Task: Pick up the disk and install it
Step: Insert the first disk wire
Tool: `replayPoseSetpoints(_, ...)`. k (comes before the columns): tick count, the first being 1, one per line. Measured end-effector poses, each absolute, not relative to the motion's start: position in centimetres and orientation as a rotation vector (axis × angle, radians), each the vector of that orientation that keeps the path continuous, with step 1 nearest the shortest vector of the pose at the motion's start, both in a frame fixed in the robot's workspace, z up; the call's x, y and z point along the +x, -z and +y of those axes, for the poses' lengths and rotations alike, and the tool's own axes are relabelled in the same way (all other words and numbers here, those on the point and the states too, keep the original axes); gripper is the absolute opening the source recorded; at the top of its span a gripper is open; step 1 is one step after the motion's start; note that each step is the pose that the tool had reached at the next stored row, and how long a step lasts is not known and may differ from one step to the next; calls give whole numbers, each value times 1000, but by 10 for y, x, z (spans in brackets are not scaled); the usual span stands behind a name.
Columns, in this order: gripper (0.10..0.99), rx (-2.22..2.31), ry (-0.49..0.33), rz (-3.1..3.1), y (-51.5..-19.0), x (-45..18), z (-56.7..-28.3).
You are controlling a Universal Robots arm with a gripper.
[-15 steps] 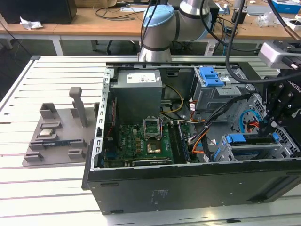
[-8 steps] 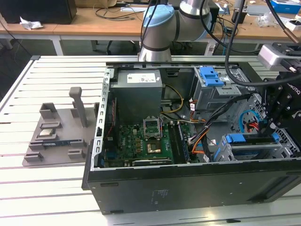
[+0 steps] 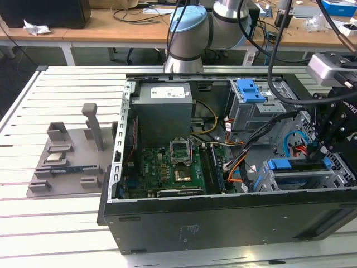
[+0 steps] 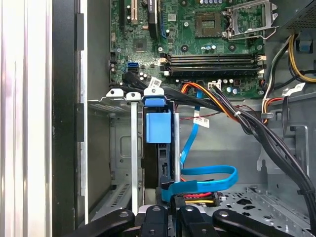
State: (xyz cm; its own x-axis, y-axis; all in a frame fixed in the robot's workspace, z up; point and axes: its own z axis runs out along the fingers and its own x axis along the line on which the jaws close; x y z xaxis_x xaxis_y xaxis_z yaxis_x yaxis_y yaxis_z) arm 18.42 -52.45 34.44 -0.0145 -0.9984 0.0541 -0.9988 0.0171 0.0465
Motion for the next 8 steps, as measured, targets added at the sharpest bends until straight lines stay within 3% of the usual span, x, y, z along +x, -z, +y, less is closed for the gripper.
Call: replayPoseSetpoints(8,165,2159,1,-2194,-350,184,-526)
